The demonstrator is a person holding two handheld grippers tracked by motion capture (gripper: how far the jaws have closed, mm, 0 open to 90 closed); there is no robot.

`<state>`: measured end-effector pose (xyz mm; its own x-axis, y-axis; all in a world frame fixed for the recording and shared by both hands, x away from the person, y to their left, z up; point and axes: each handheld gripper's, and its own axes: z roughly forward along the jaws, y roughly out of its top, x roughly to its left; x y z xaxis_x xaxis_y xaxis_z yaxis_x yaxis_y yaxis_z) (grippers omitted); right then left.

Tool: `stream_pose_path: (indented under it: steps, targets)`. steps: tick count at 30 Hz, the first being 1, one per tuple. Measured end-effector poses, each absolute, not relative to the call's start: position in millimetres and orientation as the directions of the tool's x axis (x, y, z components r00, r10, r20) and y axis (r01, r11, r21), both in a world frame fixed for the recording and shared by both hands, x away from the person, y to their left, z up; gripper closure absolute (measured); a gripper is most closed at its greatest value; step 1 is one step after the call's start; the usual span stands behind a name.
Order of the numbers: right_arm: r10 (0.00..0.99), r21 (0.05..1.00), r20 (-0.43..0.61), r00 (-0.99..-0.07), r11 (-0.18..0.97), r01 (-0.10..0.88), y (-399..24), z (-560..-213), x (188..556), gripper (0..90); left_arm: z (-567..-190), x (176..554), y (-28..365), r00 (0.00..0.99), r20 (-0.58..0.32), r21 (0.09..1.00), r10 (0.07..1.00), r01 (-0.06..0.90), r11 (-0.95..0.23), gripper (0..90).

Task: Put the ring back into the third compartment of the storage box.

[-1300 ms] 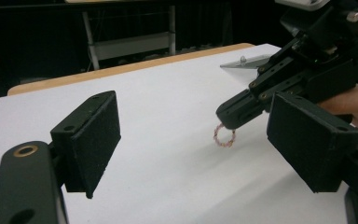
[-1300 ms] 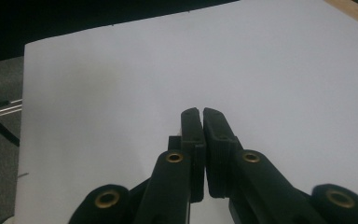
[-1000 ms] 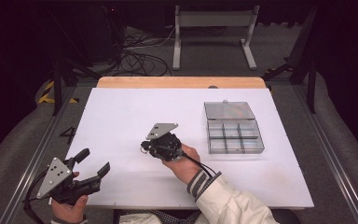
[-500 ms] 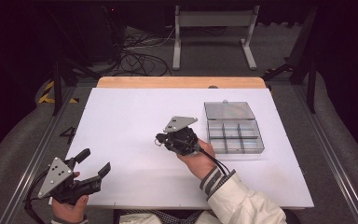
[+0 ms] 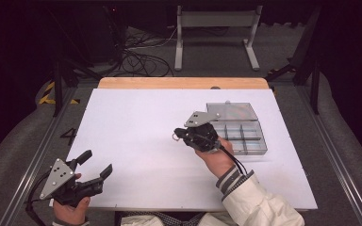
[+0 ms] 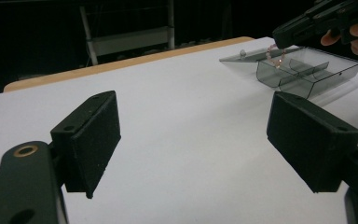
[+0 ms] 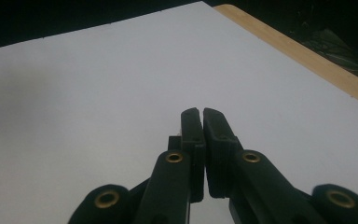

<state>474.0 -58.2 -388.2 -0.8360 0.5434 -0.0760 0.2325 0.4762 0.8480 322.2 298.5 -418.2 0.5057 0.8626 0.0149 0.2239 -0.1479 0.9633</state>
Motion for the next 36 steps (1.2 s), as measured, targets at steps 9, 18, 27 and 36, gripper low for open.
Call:
stream_pose_path:
  steps: [9, 18, 27, 36]
  targets:
    - [0.576, 0.852, -0.074, -0.814, 0.46, 0.248, -78.6, -384.2, 477.0, 88.0, -418.1, 322.1, 298.5, 0.506, 0.015, 0.963, 0.863, 0.223, -0.148, 17.9]
    - [0.607, 0.85, -0.08, -0.79, 0.456, 0.265, -99.0, -382.2, 482.8, 87.8, -418.1, 322.2, 298.4, 0.506, 0.016, 0.963, 0.863, 0.223, -0.149, 17.9]
    - [0.652, 0.846, -0.076, -0.754, 0.442, 0.297, -123.7, -381.9, 490.7, 87.8, -418.1, 322.3, 298.1, 0.506, 0.017, 0.963, 0.863, 0.225, -0.151, 17.9]
    - [0.689, 0.84, -0.094, -0.719, 0.443, 0.315, -147.5, -383.5, 498.2, 87.8, -418.4, 322.5, 297.4, 0.505, 0.016, 0.963, 0.863, 0.226, -0.15, 17.9]
